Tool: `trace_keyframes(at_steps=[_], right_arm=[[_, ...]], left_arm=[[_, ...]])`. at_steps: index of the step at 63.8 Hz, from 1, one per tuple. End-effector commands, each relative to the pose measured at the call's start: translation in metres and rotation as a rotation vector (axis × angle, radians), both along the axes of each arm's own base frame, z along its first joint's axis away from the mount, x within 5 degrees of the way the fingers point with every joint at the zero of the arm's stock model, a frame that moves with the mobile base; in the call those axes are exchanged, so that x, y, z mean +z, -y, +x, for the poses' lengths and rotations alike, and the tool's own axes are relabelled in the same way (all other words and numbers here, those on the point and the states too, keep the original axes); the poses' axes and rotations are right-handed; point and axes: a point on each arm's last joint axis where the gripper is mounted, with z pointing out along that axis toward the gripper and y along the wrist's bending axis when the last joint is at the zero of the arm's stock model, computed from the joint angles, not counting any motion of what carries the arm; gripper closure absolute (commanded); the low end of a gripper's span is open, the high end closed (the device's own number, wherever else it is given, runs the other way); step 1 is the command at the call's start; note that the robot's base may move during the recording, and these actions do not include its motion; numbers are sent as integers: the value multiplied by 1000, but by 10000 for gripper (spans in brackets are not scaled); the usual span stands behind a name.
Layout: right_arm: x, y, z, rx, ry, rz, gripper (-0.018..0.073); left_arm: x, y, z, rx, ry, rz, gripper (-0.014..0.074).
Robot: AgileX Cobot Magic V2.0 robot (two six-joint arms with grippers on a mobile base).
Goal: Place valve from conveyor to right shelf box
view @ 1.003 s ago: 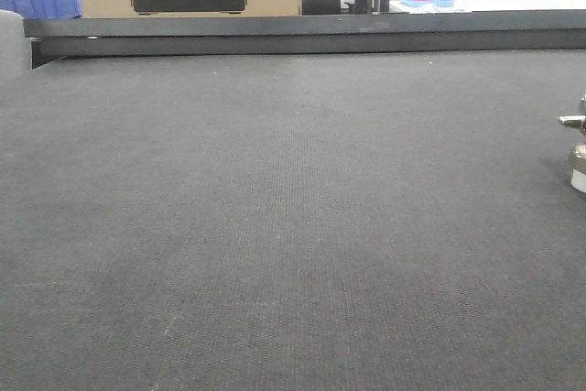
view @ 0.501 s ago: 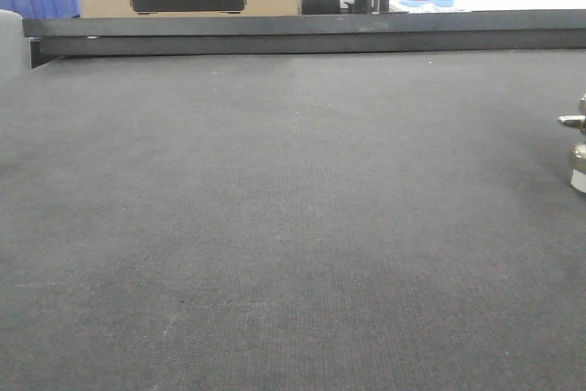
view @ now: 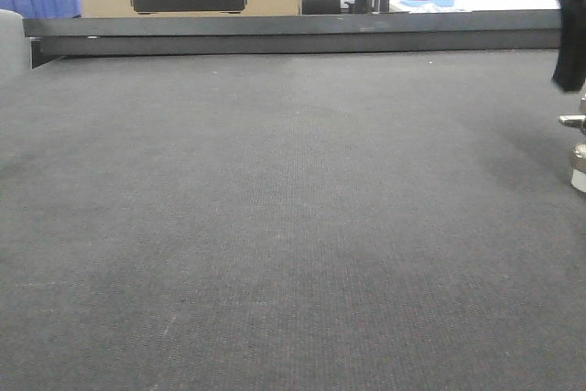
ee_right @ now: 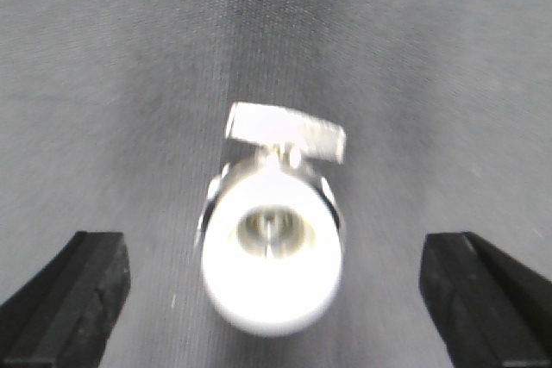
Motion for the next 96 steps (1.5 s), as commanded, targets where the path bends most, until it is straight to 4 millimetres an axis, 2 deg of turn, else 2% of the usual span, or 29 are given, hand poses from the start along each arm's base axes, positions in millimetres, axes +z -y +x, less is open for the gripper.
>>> trace_keyframes(at_steps=[1, 11, 21, 25, 29, 36, 40, 43, 50, 60, 71, 82, 96], right_arm=[[-11, 0, 9, 11, -6, -13, -10], [-33, -1, 18, 13, -66, -18, -10], [-37, -1, 20, 13, -71, -19, -6], [-37, -1, 20, 13, -71, -19, 41], [-37, -1, 20, 13, -75, -19, 146], [-37, -1, 19, 13, -85, -19, 431], [-37, -1, 18, 14, -97, -20, 636], [-37, -1, 17, 14, -100, -20, 729], [-31, -1, 14, 15, -95, -20, 713], [-9, 0, 5, 13, -15, -12, 713], [15, 0, -24, 2, 93, 23, 713], [28, 2, -49, -4, 181, 41, 713], [37, 2, -58, -5, 220, 48, 713]], left_arm=[[4, 1, 0, -4, 24, -14, 15], [4, 1, 0, -4, 24, -14, 15], [4, 1, 0, -4, 24, -14, 15], [4, 1, -1, -4, 21, -14, 15], [4, 1, -1, -4, 19, -14, 15], [2, 1, -1, -5, -2, -12, 17], [0, 1, 0, -2, -30, -18, 17], [0, 0, 2, 24, -62, -50, 17], [0, -5, 14, 78, -184, -59, 17], [5, -14, 44, 142, -372, -31, 17], [2, -31, 87, 167, -558, 24, 17], [-17, -51, 136, 151, -677, 85, 17], [-67, -64, 195, 135, -817, 88, 17]])
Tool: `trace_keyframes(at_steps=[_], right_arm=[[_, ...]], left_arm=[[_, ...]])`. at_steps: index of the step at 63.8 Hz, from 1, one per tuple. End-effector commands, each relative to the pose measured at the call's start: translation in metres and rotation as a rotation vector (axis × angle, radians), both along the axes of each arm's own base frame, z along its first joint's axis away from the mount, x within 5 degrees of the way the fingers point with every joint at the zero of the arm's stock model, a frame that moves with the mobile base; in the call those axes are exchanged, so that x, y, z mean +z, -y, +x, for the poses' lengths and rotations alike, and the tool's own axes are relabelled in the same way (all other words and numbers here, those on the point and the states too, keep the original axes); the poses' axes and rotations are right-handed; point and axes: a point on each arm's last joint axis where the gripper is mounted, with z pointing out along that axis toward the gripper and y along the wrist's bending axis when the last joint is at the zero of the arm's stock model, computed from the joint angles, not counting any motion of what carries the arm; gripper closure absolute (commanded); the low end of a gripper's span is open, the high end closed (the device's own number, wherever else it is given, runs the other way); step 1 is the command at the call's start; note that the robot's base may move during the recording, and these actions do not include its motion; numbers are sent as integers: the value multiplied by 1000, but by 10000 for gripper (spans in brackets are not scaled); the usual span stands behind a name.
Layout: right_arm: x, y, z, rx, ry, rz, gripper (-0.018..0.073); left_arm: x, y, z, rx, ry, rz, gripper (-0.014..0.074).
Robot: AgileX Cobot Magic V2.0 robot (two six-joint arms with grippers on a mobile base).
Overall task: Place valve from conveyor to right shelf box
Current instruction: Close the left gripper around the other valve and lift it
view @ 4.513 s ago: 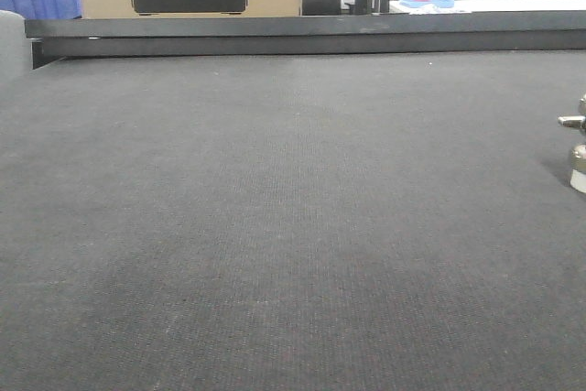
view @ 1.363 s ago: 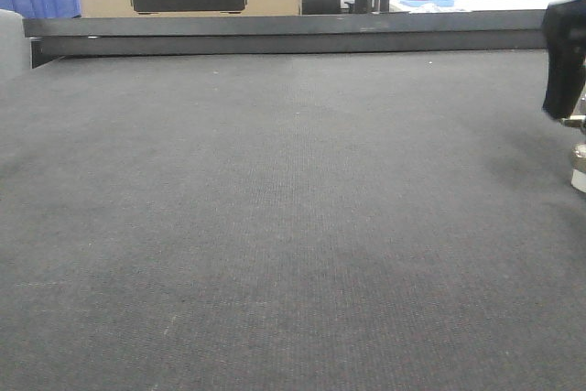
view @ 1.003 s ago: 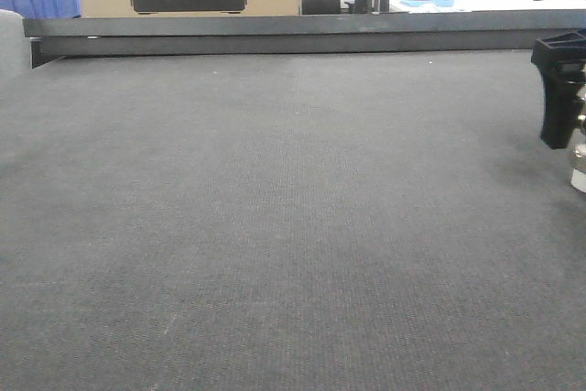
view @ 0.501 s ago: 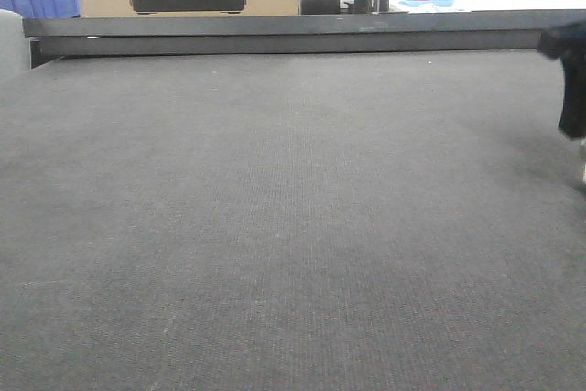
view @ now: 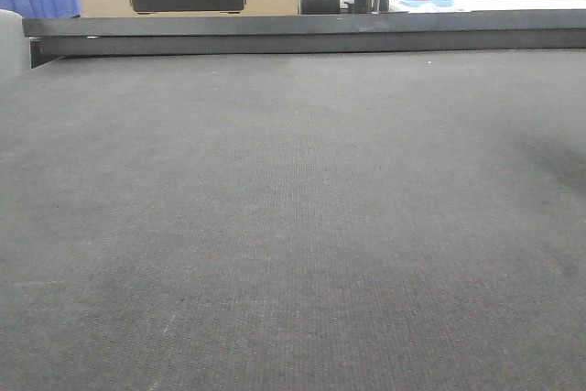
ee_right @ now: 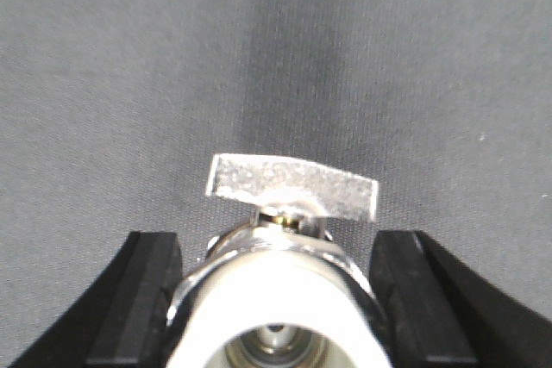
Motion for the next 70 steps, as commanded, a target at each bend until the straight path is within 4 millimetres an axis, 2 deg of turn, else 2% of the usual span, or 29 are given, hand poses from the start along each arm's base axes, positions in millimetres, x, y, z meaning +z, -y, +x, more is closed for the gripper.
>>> trace_keyframes(at_steps=[1, 9, 28, 40, 52, 56, 58, 65, 70], right_arm=[[10, 0, -1, 4, 69, 6, 713], [10, -1, -1, 2, 70, 14, 713], [10, -1, 0, 1, 74, 17, 713], [10, -1, 0, 1, 78, 17, 713], [10, -1, 0, 1, 78, 17, 713], [10, -1, 0, 1, 78, 17, 713], [10, -1, 0, 1, 78, 17, 713], [10, -1, 0, 1, 80, 17, 713], [11, -1, 0, 0, 85, 18, 713]], left_arm=[[-19, -5, 23, -6, -23, 0, 17], [-48, -9, 49, -6, -36, -2, 17], [-102, -13, 75, -6, -144, -19, 17], [-117, -14, 81, -6, -167, -22, 17], [-119, -14, 82, -1, -167, -24, 40], [-119, -14, 82, -1, -167, -24, 96], [-119, -14, 82, -1, -167, -24, 154], [-119, -14, 81, 1, -180, -26, 407], [-119, -14, 79, 1, -199, -29, 624]])
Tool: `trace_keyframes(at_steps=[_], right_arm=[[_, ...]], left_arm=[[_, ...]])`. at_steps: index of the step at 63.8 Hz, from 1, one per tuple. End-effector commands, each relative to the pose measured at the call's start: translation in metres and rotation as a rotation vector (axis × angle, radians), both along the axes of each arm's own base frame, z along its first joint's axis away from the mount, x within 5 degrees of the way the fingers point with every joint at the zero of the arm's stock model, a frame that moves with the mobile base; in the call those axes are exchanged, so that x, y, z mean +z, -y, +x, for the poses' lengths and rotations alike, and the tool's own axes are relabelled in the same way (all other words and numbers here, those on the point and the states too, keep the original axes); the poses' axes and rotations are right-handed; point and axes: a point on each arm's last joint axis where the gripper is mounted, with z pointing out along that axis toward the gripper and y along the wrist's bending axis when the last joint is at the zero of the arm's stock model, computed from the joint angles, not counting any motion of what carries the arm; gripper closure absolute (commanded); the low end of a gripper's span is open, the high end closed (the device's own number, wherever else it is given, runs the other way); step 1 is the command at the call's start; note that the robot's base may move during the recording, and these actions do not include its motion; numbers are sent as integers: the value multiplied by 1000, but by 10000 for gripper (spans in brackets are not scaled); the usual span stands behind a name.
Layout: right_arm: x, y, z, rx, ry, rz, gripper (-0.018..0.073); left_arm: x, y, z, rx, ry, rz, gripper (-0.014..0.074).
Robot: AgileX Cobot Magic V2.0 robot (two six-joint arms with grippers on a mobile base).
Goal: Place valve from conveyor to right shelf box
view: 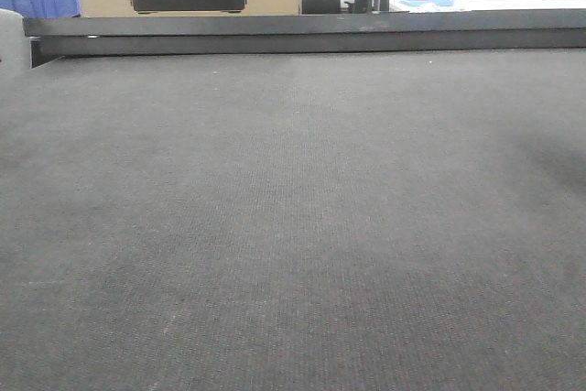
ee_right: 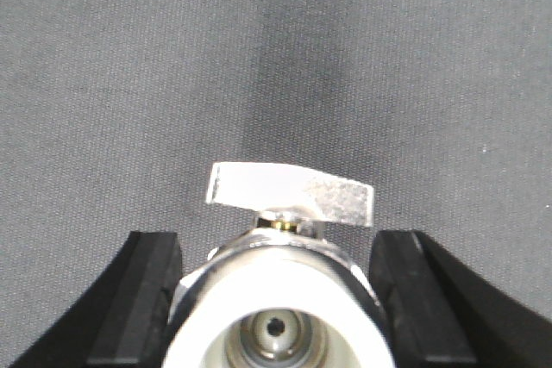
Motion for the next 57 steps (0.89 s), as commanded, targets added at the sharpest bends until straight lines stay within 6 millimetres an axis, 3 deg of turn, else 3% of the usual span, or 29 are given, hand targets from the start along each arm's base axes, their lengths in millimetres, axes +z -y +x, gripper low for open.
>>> trace_keyframes(at_steps=[1, 3, 13, 25, 37, 57], right_arm=[[9, 0, 1, 4, 67, -2, 713], [9, 0, 1, 4, 69, -2, 713], [11, 0, -1, 5, 68, -1, 713], [27, 1, -10, 5, 124, 3, 713], [66, 1, -18, 11, 209, 10, 713], [138, 3, -38, 18, 393, 24, 713]], left_arm=[[5, -2, -2, 9, -9, -2, 661], [5, -2, -3, 9, -19, -4, 706], [27, 1, -16, 18, -19, -16, 707], [89, 17, -43, -9, 151, -11, 707], [151, 40, -84, -41, 338, -6, 707], [216, 55, -151, -32, 592, -43, 707]])
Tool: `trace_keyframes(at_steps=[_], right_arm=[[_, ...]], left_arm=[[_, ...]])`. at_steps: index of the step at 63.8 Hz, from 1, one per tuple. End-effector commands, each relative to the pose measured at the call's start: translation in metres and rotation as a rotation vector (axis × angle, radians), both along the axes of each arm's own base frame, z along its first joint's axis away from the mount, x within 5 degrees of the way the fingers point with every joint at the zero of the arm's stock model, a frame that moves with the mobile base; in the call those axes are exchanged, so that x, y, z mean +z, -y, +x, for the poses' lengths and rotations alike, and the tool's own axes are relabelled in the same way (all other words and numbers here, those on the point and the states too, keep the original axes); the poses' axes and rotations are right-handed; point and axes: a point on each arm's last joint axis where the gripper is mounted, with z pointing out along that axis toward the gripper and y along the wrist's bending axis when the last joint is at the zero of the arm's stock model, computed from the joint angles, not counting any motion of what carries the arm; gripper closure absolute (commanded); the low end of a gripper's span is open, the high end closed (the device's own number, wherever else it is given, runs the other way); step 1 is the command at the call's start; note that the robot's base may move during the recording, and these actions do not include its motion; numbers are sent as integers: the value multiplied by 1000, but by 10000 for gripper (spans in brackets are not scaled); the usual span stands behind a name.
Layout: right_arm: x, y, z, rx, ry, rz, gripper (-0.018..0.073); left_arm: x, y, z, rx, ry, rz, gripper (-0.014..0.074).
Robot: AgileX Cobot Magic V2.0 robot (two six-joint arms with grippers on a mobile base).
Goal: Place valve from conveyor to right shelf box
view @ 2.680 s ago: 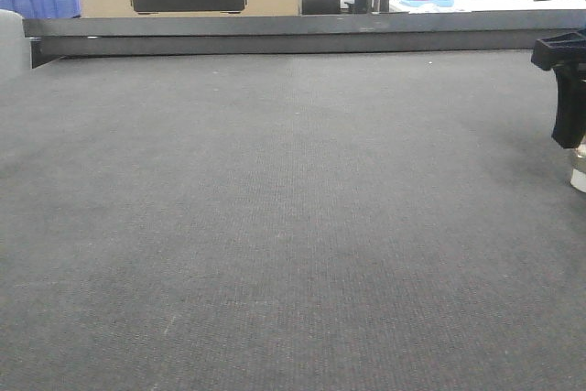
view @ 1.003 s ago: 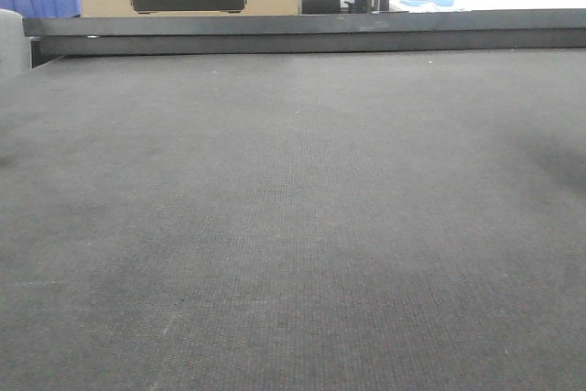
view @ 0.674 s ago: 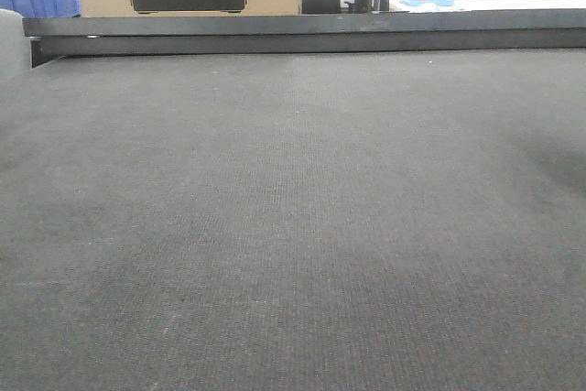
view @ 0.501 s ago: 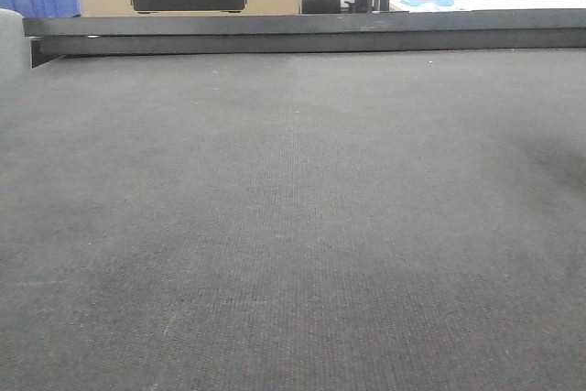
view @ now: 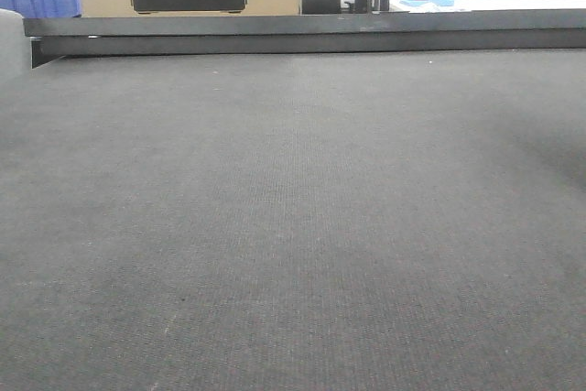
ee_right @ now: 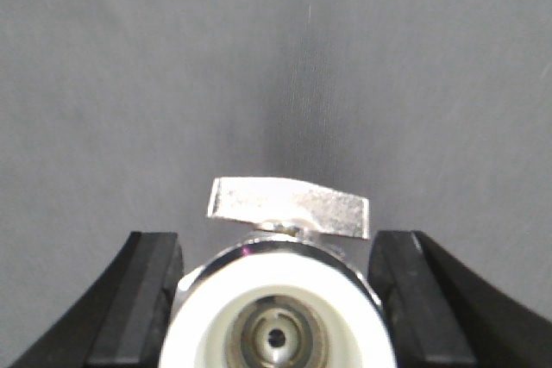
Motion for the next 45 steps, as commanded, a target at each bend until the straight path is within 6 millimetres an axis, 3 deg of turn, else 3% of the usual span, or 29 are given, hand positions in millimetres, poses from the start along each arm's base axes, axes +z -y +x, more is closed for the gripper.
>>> trace_keyframes(at_steps=[1, 9, 17, 45], right_arm=[[28, 1, -12, 5, 111, 4, 713], [42, 1, -18, 9, 157, 17, 713], [44, 1, -20, 9, 165, 18, 713], [44, 1, -20, 9, 161, 18, 713]], left_arm=[[22, 4, -20, 9, 114, -30, 707], [37, 4, -39, 17, 182, -37, 707], [42, 4, -47, 16, 205, -36, 707], [43, 4, -46, 17, 230, -34, 707]])
